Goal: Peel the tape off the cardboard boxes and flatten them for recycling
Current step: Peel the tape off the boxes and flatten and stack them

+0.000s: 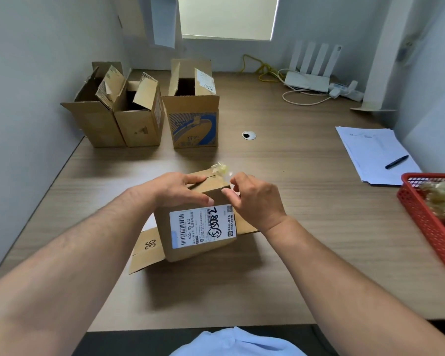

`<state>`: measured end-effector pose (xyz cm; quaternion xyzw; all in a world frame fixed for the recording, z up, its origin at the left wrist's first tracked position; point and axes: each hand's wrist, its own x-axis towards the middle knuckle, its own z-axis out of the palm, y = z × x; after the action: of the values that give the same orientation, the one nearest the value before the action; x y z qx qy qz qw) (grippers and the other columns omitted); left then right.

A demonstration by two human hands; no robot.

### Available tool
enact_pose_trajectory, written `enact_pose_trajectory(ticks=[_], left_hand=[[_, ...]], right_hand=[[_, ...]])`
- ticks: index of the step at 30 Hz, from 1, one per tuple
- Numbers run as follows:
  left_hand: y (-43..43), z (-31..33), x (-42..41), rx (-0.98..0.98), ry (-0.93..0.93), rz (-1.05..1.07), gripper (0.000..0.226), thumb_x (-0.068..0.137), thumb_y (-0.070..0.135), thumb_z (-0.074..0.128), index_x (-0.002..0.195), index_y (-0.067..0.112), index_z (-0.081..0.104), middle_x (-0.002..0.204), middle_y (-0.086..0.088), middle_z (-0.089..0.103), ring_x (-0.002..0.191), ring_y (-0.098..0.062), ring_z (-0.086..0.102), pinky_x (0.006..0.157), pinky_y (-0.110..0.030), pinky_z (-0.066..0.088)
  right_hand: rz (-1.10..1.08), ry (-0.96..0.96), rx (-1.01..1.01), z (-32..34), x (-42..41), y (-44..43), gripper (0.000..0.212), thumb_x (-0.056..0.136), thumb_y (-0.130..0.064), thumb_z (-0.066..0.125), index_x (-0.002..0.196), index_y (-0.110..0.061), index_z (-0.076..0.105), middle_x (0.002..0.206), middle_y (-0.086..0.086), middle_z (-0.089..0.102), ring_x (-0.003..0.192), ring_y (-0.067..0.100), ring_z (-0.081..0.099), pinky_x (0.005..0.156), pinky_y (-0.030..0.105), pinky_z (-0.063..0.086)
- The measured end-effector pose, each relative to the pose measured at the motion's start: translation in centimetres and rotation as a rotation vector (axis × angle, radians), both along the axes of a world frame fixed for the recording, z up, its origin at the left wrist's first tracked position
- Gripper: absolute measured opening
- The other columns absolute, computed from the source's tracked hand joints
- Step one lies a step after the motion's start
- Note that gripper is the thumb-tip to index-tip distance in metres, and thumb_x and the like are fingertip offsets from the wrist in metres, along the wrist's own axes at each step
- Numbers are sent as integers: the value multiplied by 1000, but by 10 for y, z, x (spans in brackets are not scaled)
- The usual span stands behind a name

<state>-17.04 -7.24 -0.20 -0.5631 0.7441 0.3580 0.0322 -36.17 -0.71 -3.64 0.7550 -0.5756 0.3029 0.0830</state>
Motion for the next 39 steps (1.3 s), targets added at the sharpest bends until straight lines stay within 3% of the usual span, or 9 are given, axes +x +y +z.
enact_pose_trajectory(ticks=[3,8,14,18,24,27,29,32,39], left_hand=[[-2,0,1,-6,-5,-13,84,72,63,70,146,40,36,111,-2,60,90,-11,60,71,-25,43],[-5,-5,3,-5,8,-10,87,70,65,71,146,42,35,109,0,59,90,-11,60,75,-27,47],[-9,-5,4,-17,18,-30,86,71,65,69,146,40,35,112,1,61,94,-11,60,83,-29,48],[-9,-2,4,-10,29,-31,84,74,64,68,146,39,34,109,1,61,96,-13,61,88,-31,50],[-9,-1,2,-1,32,-14,85,73,63,69,146,40,34,105,3,61,92,-11,60,81,-27,47],[-9,-1,0,-10,9,-16,85,73,65,68,146,40,33,109,2,60,93,-11,59,80,-27,47],[-8,0,0,-23,-7,-21,85,73,65,67,147,40,33,111,2,59,97,-13,59,85,-29,48],[-5,-2,0,-46,-23,-23,84,73,67,67,146,42,33,113,3,59,100,-15,59,89,-31,49],[-4,-8,2,-61,-51,-7,85,70,72,66,144,47,33,111,3,61,94,-12,61,83,-32,53]], right_hand=[[23,74,-46,7,3,-8,27,85,-32,50,72,-10,61,57,4,61,41,21,54,38,22,38],[77,135,-18,12,5,-16,32,87,-23,36,68,-9,58,55,6,59,40,23,53,38,23,36],[101,149,163,17,3,-18,28,89,-40,53,84,-14,63,73,4,66,58,22,58,51,25,38],[51,226,144,22,9,-15,23,94,-39,54,97,-20,66,86,4,63,67,22,57,55,26,33],[53,216,82,26,11,-17,10,77,-14,75,75,-11,66,72,6,58,58,21,55,46,22,29],[72,238,108,32,16,-18,10,77,-7,71,76,-7,61,71,8,58,57,24,54,47,25,31],[57,284,183,38,19,-19,6,85,-10,60,89,-6,59,83,10,58,66,24,52,56,29,33],[49,311,306,41,20,-20,20,93,-20,46,107,-8,53,102,9,55,78,19,40,67,29,33],[-16,93,490,46,6,-24,25,96,-33,47,98,-14,63,98,5,63,87,20,54,75,31,41]])
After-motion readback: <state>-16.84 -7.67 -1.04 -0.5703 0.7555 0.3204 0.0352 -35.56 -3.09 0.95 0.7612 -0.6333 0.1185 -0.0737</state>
